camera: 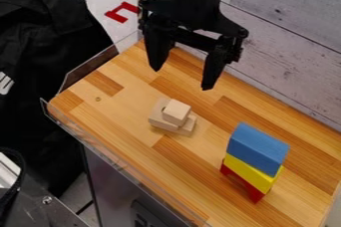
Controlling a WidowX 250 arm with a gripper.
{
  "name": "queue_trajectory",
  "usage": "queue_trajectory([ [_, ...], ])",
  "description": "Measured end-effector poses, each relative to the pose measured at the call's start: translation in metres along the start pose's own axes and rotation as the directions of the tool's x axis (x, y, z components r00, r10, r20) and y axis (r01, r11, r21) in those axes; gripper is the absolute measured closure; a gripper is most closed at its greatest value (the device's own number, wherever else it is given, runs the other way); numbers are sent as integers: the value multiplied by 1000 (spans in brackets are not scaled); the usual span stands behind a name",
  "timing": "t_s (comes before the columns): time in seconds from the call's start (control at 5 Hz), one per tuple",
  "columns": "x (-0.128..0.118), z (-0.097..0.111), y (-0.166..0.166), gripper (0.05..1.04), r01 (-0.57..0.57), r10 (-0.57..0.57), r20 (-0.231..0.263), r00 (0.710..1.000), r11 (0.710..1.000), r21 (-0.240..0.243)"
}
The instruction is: Put the blue rectangular block on top of the arch
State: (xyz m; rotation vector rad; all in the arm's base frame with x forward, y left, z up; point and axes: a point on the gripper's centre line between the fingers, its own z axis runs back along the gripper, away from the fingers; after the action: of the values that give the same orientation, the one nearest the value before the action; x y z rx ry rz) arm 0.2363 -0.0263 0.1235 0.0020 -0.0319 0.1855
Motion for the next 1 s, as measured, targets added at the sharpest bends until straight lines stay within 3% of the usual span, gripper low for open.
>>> queue_trajectory([
  [0.2, -3, -6, 1, 83, -3, 3, -25, 1000, 1000, 8],
  [0.4, -5, -6, -16, 83, -1, 1, -6, 1000, 1000, -8],
  [0.6, -4, -5, -42, 83, -83, 86, 35, 996, 993, -79],
  [0.8, -4, 0, -56, 83, -156, 161, 46, 986, 983, -100],
  [1.0, -4, -9, -64, 83, -342, 344, 25, 939, 937, -74],
])
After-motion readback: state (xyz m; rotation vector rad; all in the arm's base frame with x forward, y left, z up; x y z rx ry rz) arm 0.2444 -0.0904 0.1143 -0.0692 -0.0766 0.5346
